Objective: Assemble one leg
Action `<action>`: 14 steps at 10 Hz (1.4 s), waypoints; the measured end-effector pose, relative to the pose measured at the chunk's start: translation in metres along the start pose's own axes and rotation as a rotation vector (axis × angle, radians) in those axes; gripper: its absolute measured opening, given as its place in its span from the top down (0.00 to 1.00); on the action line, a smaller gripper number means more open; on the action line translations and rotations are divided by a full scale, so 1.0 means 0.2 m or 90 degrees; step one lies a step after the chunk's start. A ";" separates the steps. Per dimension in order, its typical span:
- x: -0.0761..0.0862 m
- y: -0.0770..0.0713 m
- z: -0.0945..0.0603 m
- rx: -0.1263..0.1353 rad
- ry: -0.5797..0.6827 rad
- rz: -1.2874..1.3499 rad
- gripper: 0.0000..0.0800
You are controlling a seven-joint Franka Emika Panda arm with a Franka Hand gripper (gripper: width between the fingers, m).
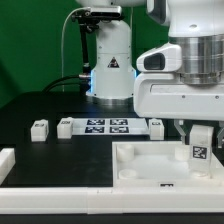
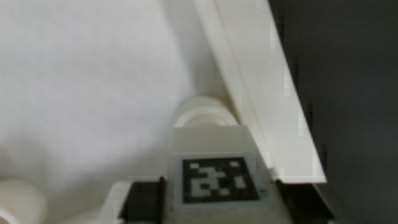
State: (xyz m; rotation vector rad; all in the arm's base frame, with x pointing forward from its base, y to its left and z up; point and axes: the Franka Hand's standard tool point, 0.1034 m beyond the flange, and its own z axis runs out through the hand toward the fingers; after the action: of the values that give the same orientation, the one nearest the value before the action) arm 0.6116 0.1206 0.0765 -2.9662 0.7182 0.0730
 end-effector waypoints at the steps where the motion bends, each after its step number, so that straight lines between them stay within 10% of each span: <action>1: 0.00 0.00 0.00 0.001 0.002 0.088 0.64; 8: -0.01 -0.03 0.01 0.003 0.012 0.420 0.63; 10: -0.01 -0.03 0.01 0.003 0.012 0.381 0.25; 14: 0.00 -0.01 0.02 -0.004 0.010 0.033 0.19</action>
Offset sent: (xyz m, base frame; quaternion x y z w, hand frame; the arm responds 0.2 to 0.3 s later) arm 0.0041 0.0006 -0.0081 -0.0059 0.0196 0.2843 0.9585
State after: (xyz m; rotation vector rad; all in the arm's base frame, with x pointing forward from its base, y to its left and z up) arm 0.6125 0.1227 0.0736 -2.9580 0.7985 0.0564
